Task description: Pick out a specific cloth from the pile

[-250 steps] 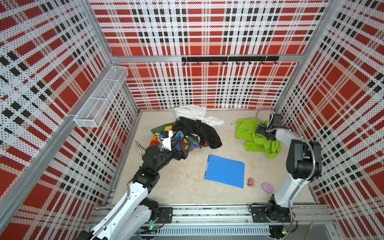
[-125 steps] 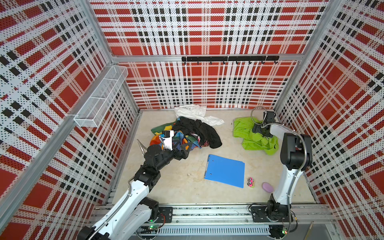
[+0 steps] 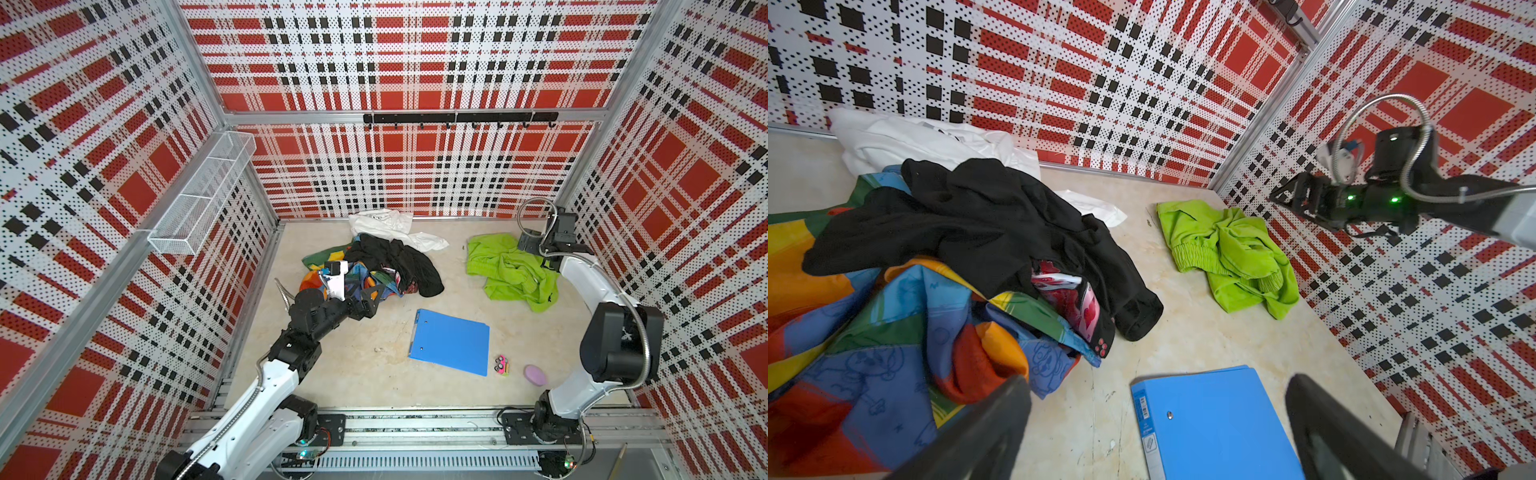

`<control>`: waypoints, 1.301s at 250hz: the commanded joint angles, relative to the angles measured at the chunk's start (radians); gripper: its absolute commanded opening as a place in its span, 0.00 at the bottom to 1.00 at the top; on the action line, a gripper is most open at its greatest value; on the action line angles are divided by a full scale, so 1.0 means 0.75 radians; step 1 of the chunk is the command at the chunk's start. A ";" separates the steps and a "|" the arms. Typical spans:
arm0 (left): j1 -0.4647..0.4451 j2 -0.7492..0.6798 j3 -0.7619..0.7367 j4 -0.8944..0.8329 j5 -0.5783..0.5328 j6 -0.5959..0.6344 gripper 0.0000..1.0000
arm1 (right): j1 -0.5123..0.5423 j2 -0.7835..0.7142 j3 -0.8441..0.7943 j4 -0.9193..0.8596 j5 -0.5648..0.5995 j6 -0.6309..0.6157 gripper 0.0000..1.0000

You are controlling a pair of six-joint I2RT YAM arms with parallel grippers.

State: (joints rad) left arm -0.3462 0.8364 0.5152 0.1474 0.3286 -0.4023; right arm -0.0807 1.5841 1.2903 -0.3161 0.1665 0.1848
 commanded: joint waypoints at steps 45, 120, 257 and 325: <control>0.016 0.020 0.069 -0.033 -0.045 0.018 0.99 | 0.143 -0.375 -0.189 0.153 -0.001 -0.056 1.00; 0.044 0.052 0.159 -0.199 -0.249 0.065 0.99 | 0.409 -0.596 -0.383 0.220 0.032 -0.050 1.00; 0.210 0.049 -0.094 0.069 -0.664 0.342 0.99 | 0.428 -0.924 -0.934 0.495 0.169 -0.023 1.00; 0.284 0.311 -0.273 0.593 -0.668 0.468 0.99 | 0.400 -0.914 -1.150 0.752 0.215 -0.067 1.00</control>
State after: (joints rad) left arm -0.1432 0.9817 0.3473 0.3328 -0.1497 -0.1295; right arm 0.2325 0.8806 0.4484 0.0921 0.2840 0.1520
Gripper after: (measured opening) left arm 0.992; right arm 0.999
